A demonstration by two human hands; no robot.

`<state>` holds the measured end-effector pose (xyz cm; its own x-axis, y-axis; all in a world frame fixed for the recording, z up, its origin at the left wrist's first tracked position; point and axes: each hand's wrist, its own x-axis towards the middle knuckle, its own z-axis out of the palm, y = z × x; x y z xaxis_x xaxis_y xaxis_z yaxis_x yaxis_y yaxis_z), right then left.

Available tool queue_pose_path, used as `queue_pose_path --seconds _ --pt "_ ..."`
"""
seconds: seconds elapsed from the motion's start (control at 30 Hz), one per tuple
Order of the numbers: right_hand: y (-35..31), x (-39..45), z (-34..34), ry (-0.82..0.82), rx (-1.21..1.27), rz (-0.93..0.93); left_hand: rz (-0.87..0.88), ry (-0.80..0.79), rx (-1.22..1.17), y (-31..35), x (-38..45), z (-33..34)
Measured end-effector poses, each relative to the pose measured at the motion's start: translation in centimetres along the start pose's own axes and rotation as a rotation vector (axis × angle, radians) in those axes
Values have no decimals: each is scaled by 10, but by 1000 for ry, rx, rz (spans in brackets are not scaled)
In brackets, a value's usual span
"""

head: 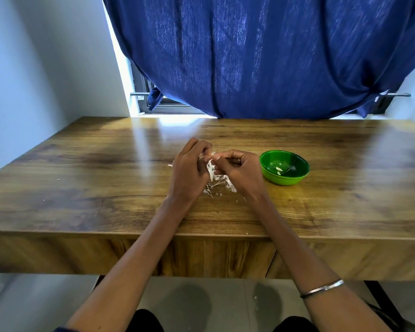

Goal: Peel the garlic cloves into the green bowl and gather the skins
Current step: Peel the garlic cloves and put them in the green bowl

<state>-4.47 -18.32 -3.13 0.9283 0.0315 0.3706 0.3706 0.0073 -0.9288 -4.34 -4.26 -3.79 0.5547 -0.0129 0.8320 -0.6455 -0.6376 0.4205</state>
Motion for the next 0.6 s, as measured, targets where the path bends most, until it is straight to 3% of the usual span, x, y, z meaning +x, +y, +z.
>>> queue_pose_path --seconds 0.3,0.6 --pt "-3 2 -4 -87 259 271 3 -11 56 1 -1 -1" --pt "-1 4 -5 -85 294 275 71 36 31 0 0 -1"
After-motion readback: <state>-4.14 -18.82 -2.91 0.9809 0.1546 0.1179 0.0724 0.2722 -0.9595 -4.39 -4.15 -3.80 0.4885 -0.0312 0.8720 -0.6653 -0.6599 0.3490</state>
